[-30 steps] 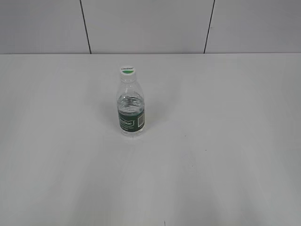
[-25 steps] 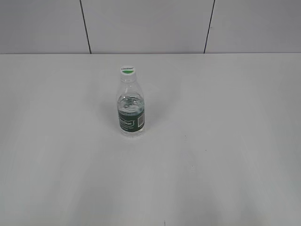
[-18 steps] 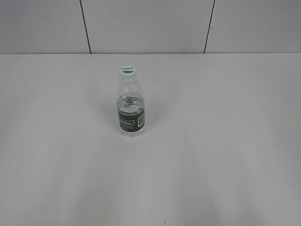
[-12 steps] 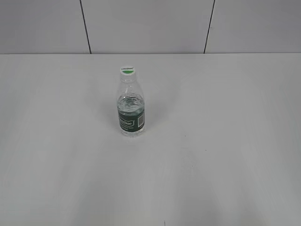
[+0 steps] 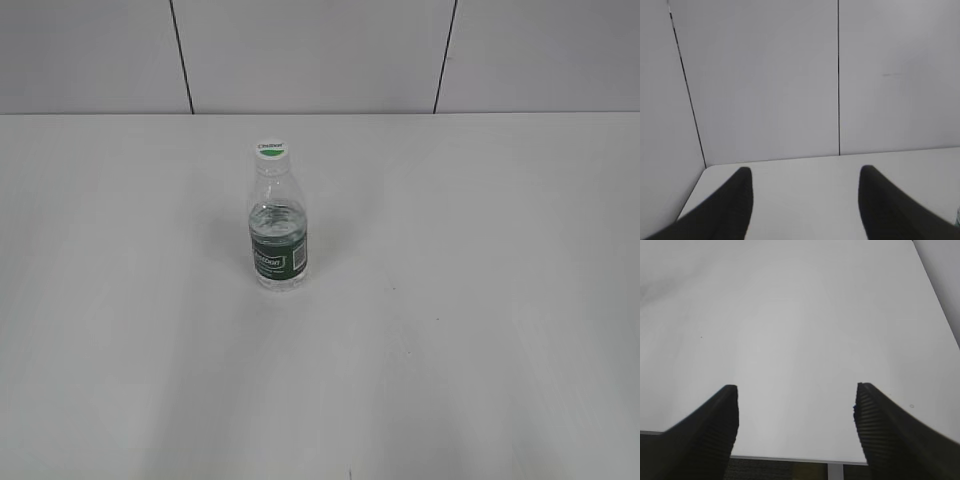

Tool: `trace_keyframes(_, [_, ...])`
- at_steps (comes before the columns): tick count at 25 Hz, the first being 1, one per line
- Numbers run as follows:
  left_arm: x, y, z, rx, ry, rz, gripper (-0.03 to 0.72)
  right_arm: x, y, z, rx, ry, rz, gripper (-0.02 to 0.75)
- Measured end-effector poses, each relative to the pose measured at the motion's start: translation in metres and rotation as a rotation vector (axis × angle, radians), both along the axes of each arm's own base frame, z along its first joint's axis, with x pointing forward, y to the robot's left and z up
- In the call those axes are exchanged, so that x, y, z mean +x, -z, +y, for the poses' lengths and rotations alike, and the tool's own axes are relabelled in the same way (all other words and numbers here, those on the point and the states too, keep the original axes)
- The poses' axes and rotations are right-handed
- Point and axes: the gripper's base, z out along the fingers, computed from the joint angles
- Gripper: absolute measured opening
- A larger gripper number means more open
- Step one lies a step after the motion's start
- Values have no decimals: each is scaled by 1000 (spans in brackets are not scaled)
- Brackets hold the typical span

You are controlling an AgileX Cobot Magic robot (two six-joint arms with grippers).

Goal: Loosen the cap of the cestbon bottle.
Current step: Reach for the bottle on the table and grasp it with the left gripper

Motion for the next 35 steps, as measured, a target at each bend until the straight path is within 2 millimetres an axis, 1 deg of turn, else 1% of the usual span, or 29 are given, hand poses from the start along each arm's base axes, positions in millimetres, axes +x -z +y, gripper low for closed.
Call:
trace_keyframes(5, [36, 12, -1, -10, 10, -19, 412, 0, 0, 0, 0, 0, 0, 552])
trace_keyframes(11, [79, 27, -1, -3, 13, 86, 412, 0, 0, 0, 0, 0, 0, 552])
trace_keyframes(15, [108, 36, -1, -15, 14, 111, 412, 0, 0, 0, 0, 0, 0, 552])
trace_keyframes(18, [124, 38, -1, -18, 16, 59, 412, 0, 0, 0, 0, 0, 0, 552])
trace_keyframes(21, [142, 46, -2, -21, 19, 40, 412, -1, -3, 0, 2, 0, -21, 552])
trace_keyframes(24, [152, 51, -6, -12, 45, 20, 409, 3, -16, 0, 13, 2, -139, 552])
trace_keyframes(26, [158, 56, -12, 8, 81, 19, 408, 12, -28, 1, 21, 4, -239, 552])
trace_keyframes(29, [165, 64, -20, 38, 137, 28, 405, 33, -44, 2, 23, 5, -341, 552])
trace_keyframes(32, [171, 72, -25, 58, 174, 52, 404, 63, -55, 4, 28, 9, -432, 552])
trace_keyframes(35, [175, 78, -27, 68, 189, 70, 396, 96, -59, 7, 32, 13, -487, 552])
